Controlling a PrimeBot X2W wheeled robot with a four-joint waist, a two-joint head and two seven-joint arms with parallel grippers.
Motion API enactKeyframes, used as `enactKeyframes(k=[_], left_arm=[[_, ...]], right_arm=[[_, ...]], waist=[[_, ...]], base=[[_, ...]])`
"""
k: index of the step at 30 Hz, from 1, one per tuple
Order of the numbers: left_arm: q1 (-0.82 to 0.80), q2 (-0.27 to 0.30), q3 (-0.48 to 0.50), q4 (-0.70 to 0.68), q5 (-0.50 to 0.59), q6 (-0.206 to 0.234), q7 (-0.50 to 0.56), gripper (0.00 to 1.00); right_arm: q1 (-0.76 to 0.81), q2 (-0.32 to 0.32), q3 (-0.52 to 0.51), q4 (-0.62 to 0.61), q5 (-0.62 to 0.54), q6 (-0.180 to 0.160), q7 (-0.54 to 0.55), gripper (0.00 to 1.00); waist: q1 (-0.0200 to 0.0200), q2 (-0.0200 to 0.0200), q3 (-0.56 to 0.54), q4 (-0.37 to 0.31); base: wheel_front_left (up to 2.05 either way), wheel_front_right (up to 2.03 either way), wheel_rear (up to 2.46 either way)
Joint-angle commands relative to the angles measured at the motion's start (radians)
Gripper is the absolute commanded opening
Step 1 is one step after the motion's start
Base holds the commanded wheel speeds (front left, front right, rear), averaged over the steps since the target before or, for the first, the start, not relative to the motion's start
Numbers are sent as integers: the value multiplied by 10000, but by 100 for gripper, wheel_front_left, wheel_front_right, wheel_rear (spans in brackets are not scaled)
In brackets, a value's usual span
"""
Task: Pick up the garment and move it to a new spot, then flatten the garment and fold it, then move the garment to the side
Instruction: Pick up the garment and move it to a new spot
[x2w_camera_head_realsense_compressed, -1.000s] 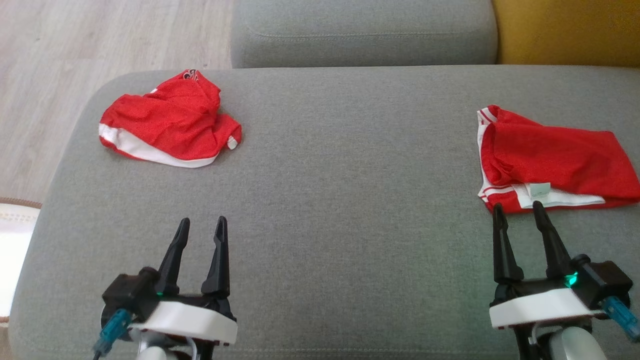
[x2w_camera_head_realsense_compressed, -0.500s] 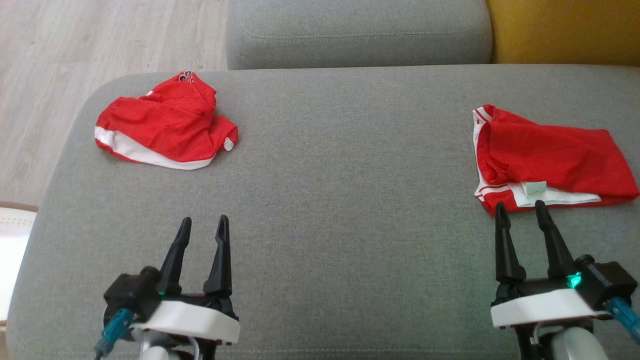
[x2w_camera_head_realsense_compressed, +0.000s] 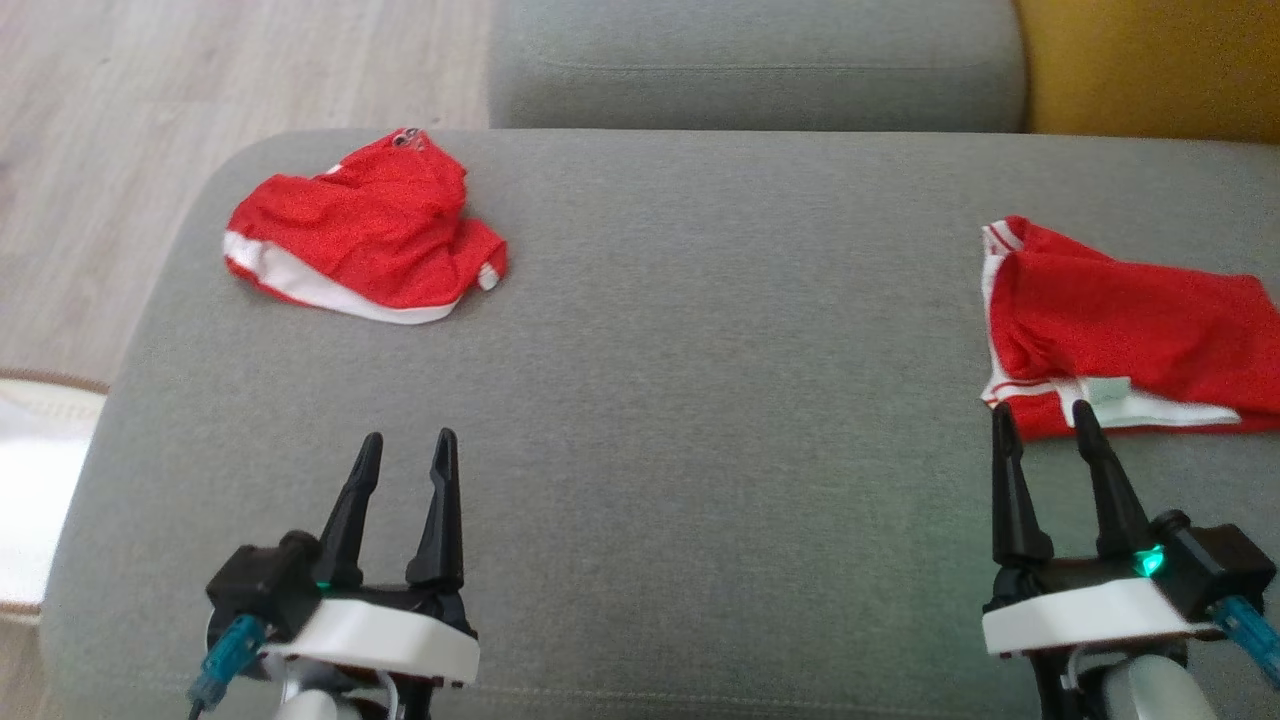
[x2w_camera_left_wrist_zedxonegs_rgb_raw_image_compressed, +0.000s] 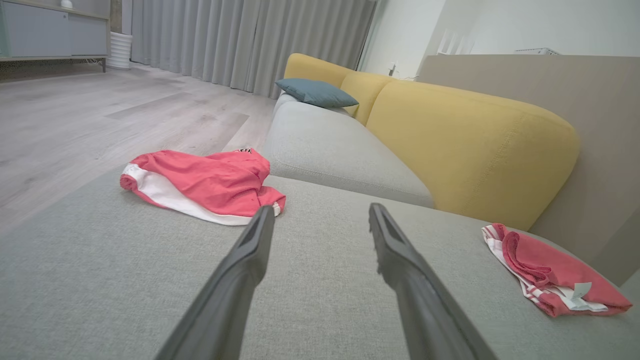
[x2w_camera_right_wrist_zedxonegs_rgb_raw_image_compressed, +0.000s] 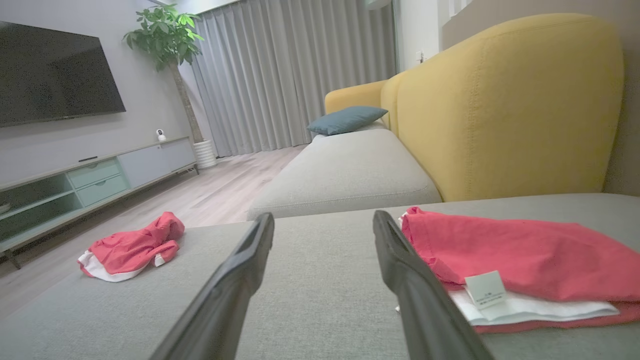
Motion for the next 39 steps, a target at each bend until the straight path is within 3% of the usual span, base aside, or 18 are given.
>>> enactKeyframes(k=[1, 18, 24, 31, 35, 39], left_arm=[[-526, 54, 273, -311, -57, 21, -51, 100], [-911, 54, 702, -222, 16, 165, -51, 100], [-929, 54, 809, -225, -57, 188, -51, 100], [-1030, 54, 1309, -159, 5, 50, -51, 100], [-1608, 112, 1944, 187, 283, -314, -51, 100], [-2682, 798, 2356, 1185, 318, -648, -49, 100]], right_arm=[[-192, -40, 285, -381, -2, 65, -106, 100], [-204, -39, 1222, -352, 142, 65, -106, 100], [-272, -39, 1246, -278, 85, 65, -107, 100], [-445, -39, 1426, -207, -33, 65, -107, 100], [-684, -39, 1329, -201, -185, 65, -107, 100], [-1087, -39, 1125, -388, -544, 65, -106, 100]], waist=[[0, 0, 54, 237], [0, 0, 342, 2895], [0, 0, 422, 3481], [0, 0, 655, 3505], [0, 0, 1137, 3099], [0, 0, 1790, 2608]], base=[[0, 0, 0], [0, 0, 0], [0, 0, 0], [0, 0, 0], [0, 0, 0], [0, 0, 0]])
